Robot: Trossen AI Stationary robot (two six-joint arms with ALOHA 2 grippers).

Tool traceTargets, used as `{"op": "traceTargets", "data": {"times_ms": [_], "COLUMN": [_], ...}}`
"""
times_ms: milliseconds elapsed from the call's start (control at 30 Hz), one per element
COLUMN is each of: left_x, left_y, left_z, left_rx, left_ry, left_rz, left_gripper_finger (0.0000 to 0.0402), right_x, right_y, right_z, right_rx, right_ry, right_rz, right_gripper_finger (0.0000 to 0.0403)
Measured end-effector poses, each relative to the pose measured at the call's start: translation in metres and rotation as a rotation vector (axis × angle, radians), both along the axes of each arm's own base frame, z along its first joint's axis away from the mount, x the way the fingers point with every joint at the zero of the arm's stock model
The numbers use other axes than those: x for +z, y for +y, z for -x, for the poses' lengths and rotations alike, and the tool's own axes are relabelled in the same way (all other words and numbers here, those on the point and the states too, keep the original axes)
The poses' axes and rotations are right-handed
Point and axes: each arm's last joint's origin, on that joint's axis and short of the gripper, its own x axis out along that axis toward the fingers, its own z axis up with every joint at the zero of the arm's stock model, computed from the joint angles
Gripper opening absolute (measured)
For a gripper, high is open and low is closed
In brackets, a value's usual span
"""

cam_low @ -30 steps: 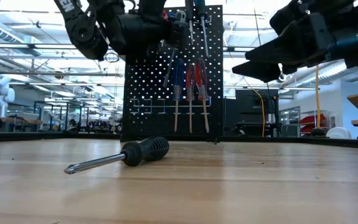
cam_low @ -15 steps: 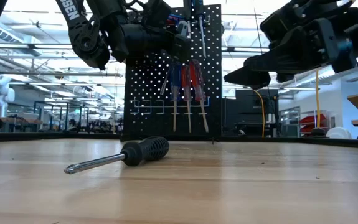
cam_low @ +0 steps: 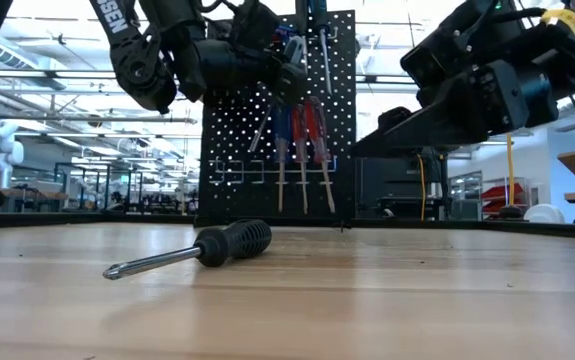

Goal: Hang tools onto peg board
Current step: Hang the gray screwdriver on the pegboard

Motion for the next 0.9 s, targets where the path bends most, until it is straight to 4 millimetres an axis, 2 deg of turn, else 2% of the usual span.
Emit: {"op": "traceTargets", "data": {"times_ms": [467,700,900], "left_x": [-0.002,0.003,0.011], "left_y": [0.002,-0.018,-0.038], "left_z": [0.000,-0.004,-0.010], "left_rx": [-0.012,-0.037,-0.041], "left_ry": [-0.027,-0.023,0.006], "left_rz": [0.000,-0.028,-0.086], "left_gripper_finger": [0.0125,0.0125,0.0125], "right_x": [-0.001,0.004,0.025], "right_y": [0.000,0.000,-0.001], "right_z": [0.000,0.001,0.007], "right_rx": [0.001,-0.001,-0.002], "right_ry": [0.005,-0.013,-0.096], "right_rz": [0.004,-0.005,-0.011], "right_gripper_finger": [0.0389,0.0389,0.0389]}}
